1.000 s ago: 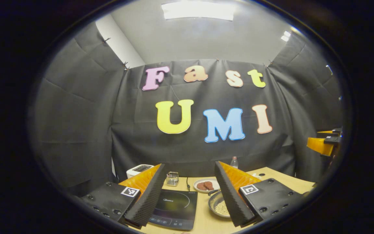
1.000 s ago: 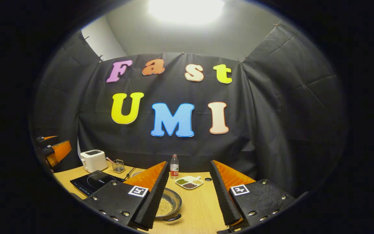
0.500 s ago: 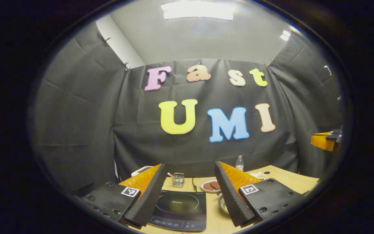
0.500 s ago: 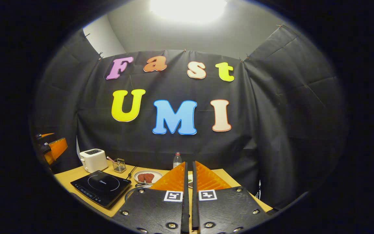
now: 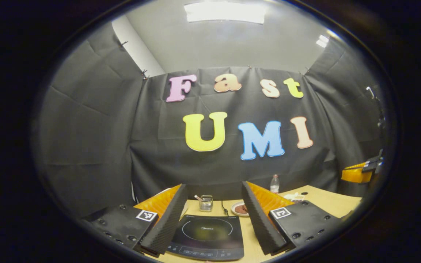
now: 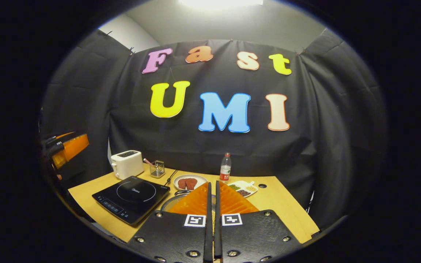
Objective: First push the handle of the pot to place it horizontally, then grasp the pot with both hands and set it on the induction cooktop.
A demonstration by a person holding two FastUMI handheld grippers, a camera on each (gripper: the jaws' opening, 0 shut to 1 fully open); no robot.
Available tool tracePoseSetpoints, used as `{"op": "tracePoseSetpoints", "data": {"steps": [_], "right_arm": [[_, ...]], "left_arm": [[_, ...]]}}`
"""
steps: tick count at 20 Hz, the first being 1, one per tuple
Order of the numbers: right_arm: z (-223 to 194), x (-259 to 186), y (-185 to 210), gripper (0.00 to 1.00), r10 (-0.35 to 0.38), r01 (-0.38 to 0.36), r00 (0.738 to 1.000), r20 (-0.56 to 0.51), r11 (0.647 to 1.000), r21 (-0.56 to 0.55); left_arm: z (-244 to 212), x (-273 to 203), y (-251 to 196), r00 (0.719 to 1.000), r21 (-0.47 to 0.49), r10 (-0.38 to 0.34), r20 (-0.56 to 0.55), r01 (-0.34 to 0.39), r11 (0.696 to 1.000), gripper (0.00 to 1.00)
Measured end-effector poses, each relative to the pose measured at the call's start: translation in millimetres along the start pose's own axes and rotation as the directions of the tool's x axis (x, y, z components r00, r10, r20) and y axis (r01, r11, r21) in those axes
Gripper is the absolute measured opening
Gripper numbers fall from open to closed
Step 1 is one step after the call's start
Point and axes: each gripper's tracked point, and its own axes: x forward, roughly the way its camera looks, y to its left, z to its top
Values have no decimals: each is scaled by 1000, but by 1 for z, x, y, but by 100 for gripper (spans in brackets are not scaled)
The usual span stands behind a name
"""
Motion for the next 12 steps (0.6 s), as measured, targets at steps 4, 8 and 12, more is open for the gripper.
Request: {"op": "tracePoseSetpoints", "data": {"steps": [4,8,12], "right_arm": [[-32,12,10,2,104,-105,990,-94,994,-9],[-67,23,14,2,197,-207,963,-186,978,-36],[-102,31,21,2,291,-309,916,-278,951,-23]], "left_arm": [[-3,11,-10,1000,5,19,-8,-19,1000,97],[-9,21,-30,999,-2,45,-25,-45,999,97],[-15,28,-47,997,15,70,-45,-69,997,97]]}}
